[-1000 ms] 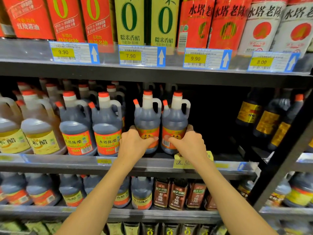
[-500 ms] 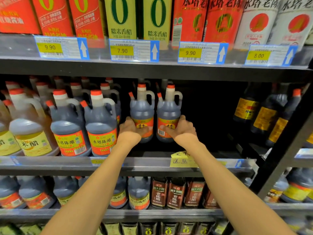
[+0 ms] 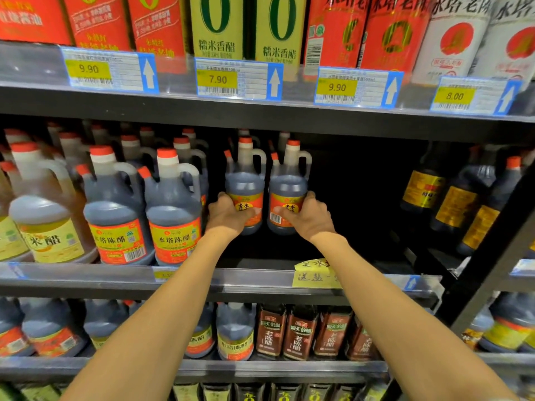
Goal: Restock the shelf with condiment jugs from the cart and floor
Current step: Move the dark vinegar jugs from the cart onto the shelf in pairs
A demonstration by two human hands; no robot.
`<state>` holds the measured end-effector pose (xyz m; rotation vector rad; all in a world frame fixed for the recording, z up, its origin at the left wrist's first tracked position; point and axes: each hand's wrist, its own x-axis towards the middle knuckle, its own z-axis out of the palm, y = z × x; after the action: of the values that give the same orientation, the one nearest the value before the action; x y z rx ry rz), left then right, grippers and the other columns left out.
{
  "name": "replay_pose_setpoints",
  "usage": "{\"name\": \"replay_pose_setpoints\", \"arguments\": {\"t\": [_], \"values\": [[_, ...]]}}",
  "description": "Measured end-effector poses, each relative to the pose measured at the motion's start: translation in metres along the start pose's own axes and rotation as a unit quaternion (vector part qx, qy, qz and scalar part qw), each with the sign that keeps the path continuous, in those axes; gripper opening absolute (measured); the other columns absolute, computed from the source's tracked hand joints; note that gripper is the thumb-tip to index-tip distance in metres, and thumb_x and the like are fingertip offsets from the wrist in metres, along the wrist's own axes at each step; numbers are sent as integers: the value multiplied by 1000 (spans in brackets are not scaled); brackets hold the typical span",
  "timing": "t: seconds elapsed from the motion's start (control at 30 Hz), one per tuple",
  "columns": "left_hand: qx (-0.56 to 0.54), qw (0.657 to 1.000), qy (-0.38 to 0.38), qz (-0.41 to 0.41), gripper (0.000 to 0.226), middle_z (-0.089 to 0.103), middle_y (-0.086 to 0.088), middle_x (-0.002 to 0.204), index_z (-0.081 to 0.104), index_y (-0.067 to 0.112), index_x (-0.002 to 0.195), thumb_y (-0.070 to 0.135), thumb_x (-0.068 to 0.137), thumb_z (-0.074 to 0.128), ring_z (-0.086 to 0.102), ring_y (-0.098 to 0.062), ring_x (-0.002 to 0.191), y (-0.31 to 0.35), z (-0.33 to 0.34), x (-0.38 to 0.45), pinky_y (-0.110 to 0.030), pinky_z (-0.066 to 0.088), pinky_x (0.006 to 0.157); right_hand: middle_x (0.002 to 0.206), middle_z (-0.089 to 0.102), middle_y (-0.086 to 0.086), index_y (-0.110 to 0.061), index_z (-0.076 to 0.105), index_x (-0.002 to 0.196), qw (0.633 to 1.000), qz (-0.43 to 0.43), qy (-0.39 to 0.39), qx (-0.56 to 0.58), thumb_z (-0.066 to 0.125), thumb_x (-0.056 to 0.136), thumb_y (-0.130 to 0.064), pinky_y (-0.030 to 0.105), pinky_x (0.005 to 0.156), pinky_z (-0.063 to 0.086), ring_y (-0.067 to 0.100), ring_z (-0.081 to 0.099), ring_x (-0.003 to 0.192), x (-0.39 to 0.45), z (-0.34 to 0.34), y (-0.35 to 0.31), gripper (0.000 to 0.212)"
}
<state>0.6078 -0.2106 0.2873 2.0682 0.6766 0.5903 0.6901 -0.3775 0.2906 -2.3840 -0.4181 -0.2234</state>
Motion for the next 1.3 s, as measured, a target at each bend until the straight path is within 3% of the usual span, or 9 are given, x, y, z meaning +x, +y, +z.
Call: {"name": "replay_pose_setpoints", "arguments": {"t": [0.33,0.63,1.13,1.3], "values": [[-6,1000,-8,0,73,51,-18,138,47,11,134,42,78,82,54,-39,122,-2,2,7,-41,46,98,126,65,14,-12,49,127,999,-11,-5,30,75,72,-67,49,96,52,37,62,116,13,5,4,82],[-21,1000,8,12,69,58,-16,133,51,9,132,40,78,83,59,-36,119,-1,4,14,-39,50,94,133,58,16,-12,46,131,999,-6,-19,44,75,75,-64,47,101,48,38,53,125,26,11,5,82],[-23,1000,14,-3,72,58,-17,134,50,8,131,40,76,84,59,-36,119,-4,9,29,-40,51,98,132,60,15,-11,46,132,998,-17,-21,54,76,77,-60,45,99,49,38,57,122,36,13,6,80],[-11,999,28,-10,68,60,-18,131,51,7,129,39,78,82,60,-37,117,-3,11,36,-38,49,92,130,61,16,-9,47,129,999,-13,-16,44,76,76,-61,45,99,48,39,58,122,38,12,5,80]]}}
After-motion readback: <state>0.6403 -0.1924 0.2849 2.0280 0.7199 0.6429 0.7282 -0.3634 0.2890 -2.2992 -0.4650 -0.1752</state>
